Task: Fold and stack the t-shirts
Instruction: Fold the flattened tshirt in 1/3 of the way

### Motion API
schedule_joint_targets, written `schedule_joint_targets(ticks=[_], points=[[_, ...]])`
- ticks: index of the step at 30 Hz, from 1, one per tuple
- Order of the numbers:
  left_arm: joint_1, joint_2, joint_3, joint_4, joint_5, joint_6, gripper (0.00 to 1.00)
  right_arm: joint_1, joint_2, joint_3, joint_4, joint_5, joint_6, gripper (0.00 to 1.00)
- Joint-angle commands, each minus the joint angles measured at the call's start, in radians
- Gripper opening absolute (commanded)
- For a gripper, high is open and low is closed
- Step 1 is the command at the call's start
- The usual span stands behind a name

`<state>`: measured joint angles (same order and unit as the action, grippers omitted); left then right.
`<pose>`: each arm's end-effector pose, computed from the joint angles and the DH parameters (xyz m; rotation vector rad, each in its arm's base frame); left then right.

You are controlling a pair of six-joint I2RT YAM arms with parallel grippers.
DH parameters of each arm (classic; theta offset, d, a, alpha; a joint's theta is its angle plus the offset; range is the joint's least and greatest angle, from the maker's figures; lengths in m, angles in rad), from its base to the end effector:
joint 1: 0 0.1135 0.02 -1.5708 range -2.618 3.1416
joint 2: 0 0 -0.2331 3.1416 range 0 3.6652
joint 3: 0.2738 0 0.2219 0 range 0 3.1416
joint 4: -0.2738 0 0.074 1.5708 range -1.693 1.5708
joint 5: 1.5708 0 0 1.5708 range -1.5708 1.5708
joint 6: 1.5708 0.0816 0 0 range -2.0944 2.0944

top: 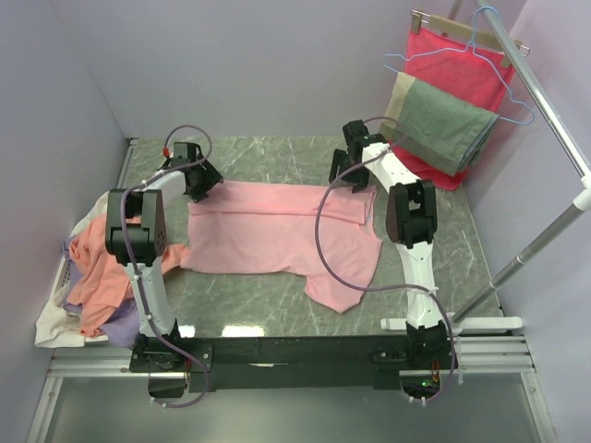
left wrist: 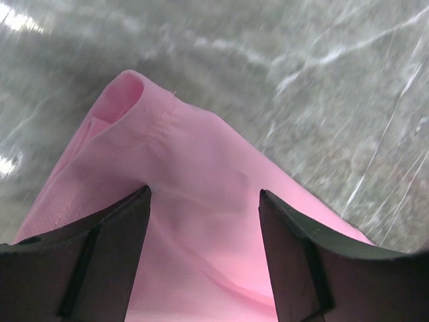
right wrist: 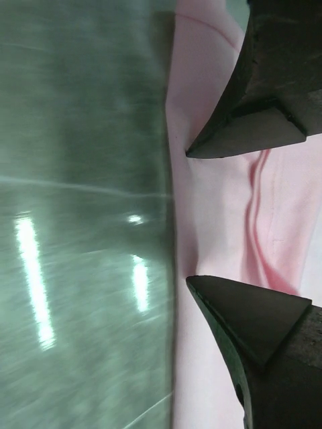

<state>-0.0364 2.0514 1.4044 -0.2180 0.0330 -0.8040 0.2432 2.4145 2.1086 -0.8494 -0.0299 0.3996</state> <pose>0.4349 -0.0185 0.1209 -0.9143 2.3045 -0.4099 0.4641 0.1176 0.1190 0.2061 2.7404 0.2220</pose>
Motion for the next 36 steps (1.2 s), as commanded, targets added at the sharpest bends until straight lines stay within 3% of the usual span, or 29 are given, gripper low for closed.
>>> schedule_joint_targets(ticks=[1,4,7,11,13,19,21,31,36], points=[[-0.005,0.104,0.089,-0.081,-0.03,-0.024,0.72,-0.03,0.11,0.233,-0.089,-0.028,-0.025,0.77],[-0.005,0.136,0.134,-0.072,-0.03,-0.024,0.72,-0.039,0.094,0.213,-0.004,-0.005,-0.042,0.77],[-0.008,0.096,0.093,0.03,-0.028,-0.023,0.73,-0.039,-0.021,0.087,0.177,0.017,-0.09,0.79],[-0.022,-0.061,0.01,0.149,-0.06,0.012,0.78,-0.039,-0.286,-0.12,0.469,0.077,-0.128,0.9],[-0.023,-0.117,-0.018,0.167,-0.071,0.028,0.79,-0.038,-0.354,-0.197,0.525,0.059,-0.146,0.93],[-0.04,-0.221,-0.039,0.089,-0.041,0.028,0.8,-0.035,-0.293,-0.032,0.307,-0.066,-0.131,0.89],[-0.066,-0.263,-0.08,0.074,-0.041,0.031,0.8,-0.03,-0.287,-0.053,0.273,-0.1,-0.122,0.86],[-0.142,-0.542,-0.504,0.106,-0.073,0.038,0.83,-0.022,-0.529,-0.576,0.386,-0.022,-0.067,0.81],[-0.142,-0.626,-0.622,0.109,-0.061,0.039,0.83,-0.035,-0.565,-0.676,0.404,-0.011,-0.077,0.77]])
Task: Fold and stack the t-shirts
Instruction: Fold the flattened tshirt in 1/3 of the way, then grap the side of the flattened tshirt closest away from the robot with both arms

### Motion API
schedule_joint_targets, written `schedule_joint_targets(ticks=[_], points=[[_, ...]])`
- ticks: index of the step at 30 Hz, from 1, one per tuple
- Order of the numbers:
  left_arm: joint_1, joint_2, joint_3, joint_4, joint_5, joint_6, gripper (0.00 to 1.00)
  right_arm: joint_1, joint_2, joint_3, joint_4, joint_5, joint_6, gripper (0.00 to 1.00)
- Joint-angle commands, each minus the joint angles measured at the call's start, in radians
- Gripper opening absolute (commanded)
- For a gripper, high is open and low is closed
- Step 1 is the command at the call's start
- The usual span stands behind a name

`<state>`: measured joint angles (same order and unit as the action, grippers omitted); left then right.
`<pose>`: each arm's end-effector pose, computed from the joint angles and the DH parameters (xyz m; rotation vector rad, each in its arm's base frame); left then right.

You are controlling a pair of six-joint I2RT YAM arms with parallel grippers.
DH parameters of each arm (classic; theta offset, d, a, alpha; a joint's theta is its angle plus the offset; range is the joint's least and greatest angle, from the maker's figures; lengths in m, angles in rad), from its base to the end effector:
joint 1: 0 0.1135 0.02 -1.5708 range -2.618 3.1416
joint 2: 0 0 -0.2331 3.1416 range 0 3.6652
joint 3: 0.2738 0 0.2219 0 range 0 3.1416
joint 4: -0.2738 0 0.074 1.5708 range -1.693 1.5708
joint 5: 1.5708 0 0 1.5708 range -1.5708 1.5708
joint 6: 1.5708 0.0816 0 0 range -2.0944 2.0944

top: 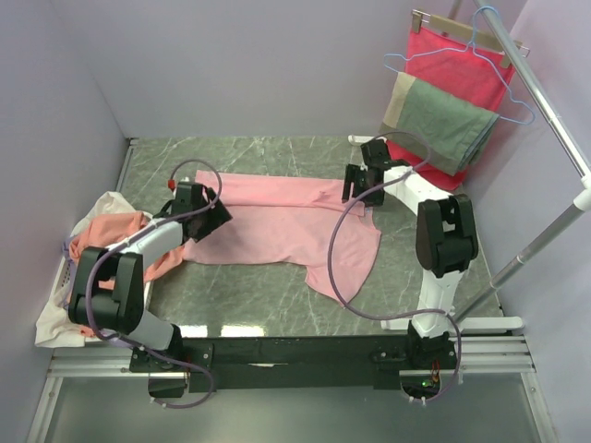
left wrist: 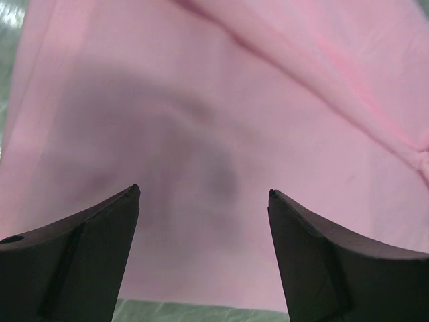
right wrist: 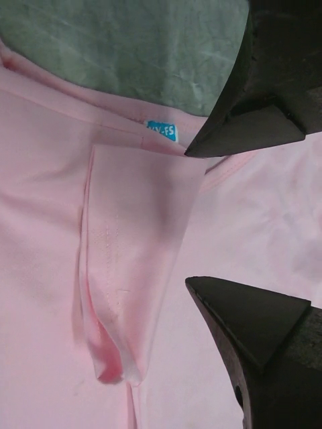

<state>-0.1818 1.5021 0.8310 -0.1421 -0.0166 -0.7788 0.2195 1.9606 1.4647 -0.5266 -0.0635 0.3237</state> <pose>0.3106 -0.0557 0.1472 -0.7218 2.3185 -0.4287 0.3952 0.0935 0.1476 0.1129 2.6140 0.2774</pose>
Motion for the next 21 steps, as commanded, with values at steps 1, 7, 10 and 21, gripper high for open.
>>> schedule_joint_targets(ticks=[1,7,10,21], points=[[0.004,-0.088,-0.061,0.036,-0.008,0.012,0.83,-0.015,-0.112,-0.038,0.088,0.022,0.0,0.75],[0.005,-0.15,-0.079,-0.091,-0.134,-0.007,0.83,-0.014,-0.143,-0.092,0.057,-0.018,0.011,0.74],[0.004,-0.207,-0.104,-0.154,-0.209,-0.033,0.84,-0.003,-0.236,-0.202,0.06,-0.042,0.069,0.77],[0.005,-0.388,-0.243,-0.288,-0.338,-0.148,0.91,0.156,-0.634,-0.638,0.07,-0.064,0.241,0.79]])
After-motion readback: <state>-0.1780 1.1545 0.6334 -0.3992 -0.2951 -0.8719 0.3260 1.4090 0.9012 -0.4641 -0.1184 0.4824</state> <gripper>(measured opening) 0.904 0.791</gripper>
